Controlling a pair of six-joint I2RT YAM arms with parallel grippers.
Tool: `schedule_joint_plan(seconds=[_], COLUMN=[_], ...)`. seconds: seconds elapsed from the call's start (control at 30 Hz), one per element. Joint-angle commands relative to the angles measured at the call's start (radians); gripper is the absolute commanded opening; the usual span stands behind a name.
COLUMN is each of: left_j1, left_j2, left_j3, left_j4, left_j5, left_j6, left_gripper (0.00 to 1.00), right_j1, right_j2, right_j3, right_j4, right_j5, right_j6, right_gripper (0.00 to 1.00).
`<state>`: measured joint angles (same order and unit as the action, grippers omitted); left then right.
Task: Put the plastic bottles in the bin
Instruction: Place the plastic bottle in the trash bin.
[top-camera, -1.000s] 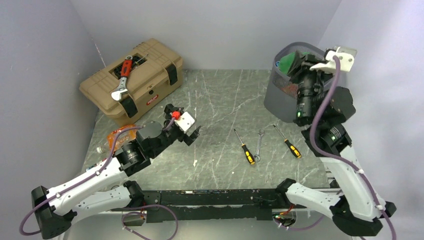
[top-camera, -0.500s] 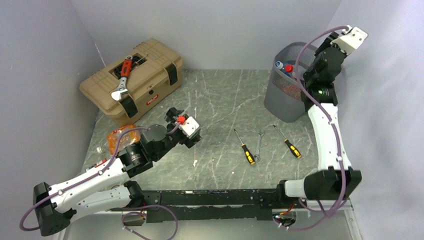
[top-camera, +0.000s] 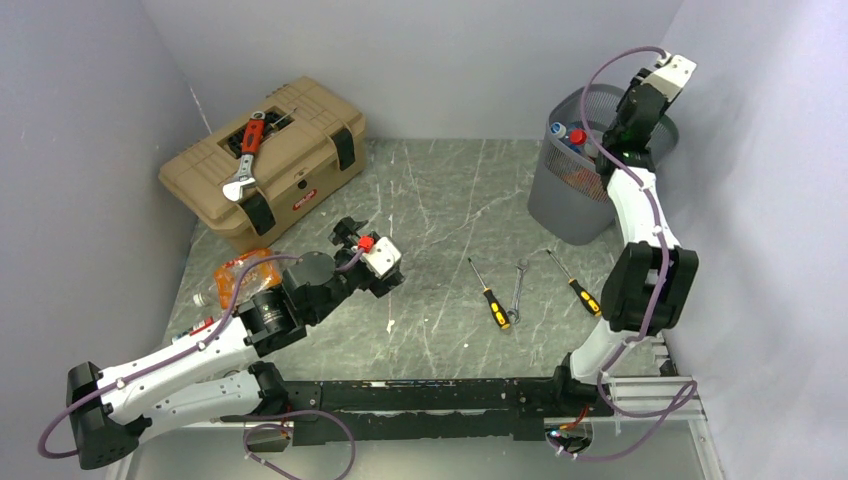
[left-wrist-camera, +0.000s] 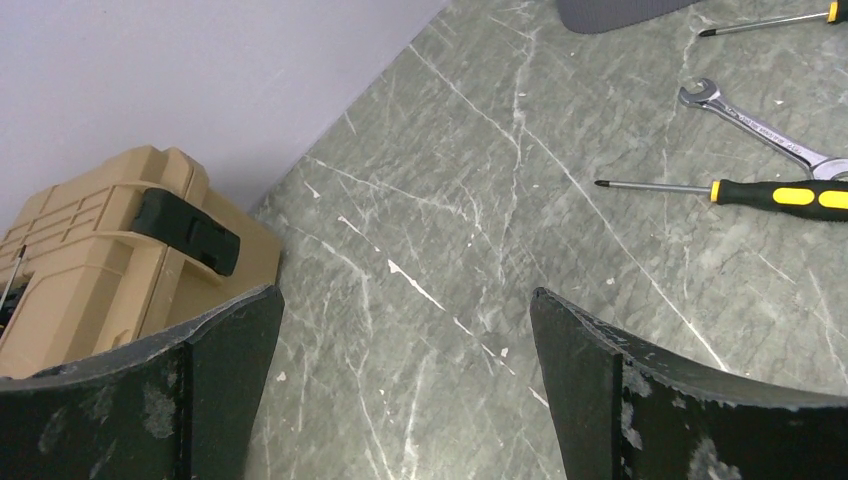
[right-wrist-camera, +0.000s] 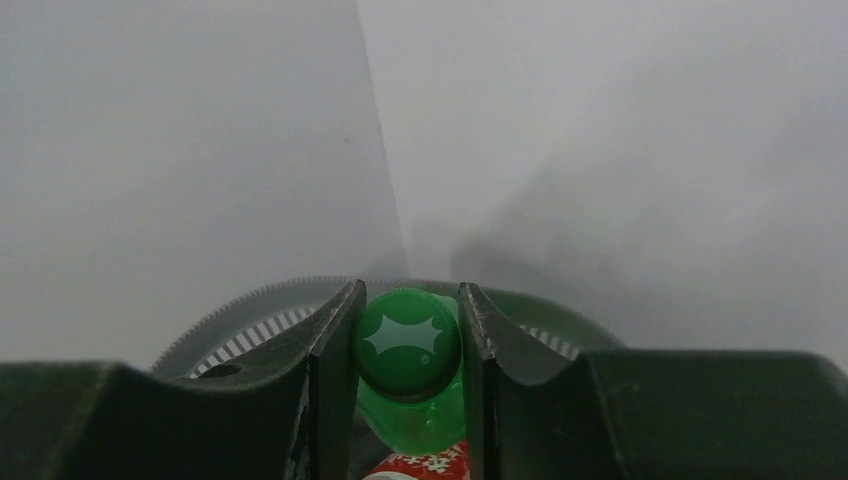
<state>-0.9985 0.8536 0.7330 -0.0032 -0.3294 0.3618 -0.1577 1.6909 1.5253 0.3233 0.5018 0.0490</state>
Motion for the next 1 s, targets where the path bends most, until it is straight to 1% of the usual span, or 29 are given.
schedule_joint_plan(seconds=[0.0,0.17,0.2,0.27,0.3,0.33,0.5,0.6,0.73,0.9,0.97], left_j1=[-0.005,-0.005,-0.005,-0.005,-0.005,-0.005,-0.005,-0.005,-0.005,-0.005,-0.005], left_j2=[-0.011,0.000,0.002,0.006,0.007,0.008,0.017,0.018,0.014,0.015,0.015], left_j3=[0.003,0.008,0.010,0.013,0.015,0.015,0.019,0.022,0.022,0.023,0.025], left_j4=[0.048,0.041,0.038,0.033,0.033,0.031,0.025,0.021,0.019,0.017,0.014], left_j5=[-0.019,-0.007,-0.005,0.005,0.012,0.019,0.029,0.032,0.035,0.042,0.046], left_j6=[0.016,0.010,0.007,0.000,-0.004,-0.007,-0.008,-0.006,-0.006,-0.004,-0.007], left_gripper=[0.99,1.00,0.99,0.99,0.99,0.99,0.99,0.99,1.00,1.00,0.99], right_j1=[0.001,0.004,0.004,0.004,0.004,0.004,0.004,0.004,0.004,0.004,0.004], right_j2=[0.045,0.092,0.091,0.089,0.090,0.089,0.050,0.031,-0.002,-0.081,-0.103], right_j3=[0.080,0.097,0.088,0.078,0.080,0.081,0.056,0.058,0.058,0.043,0.059], right_j4=[0.043,-0.039,-0.052,-0.082,-0.101,-0.113,-0.121,-0.143,-0.166,-0.142,-0.154], right_j5=[-0.052,-0.066,-0.075,-0.085,-0.088,-0.093,-0.125,-0.155,-0.174,-0.253,-0.289], right_j6=[0.019,0.015,0.018,0.020,0.024,0.027,0.058,0.089,0.134,0.200,0.233], right_gripper=[0.00,0.00,0.09,0.40,0.50,0.56,0.62,0.70,0.77,0.83,0.84])
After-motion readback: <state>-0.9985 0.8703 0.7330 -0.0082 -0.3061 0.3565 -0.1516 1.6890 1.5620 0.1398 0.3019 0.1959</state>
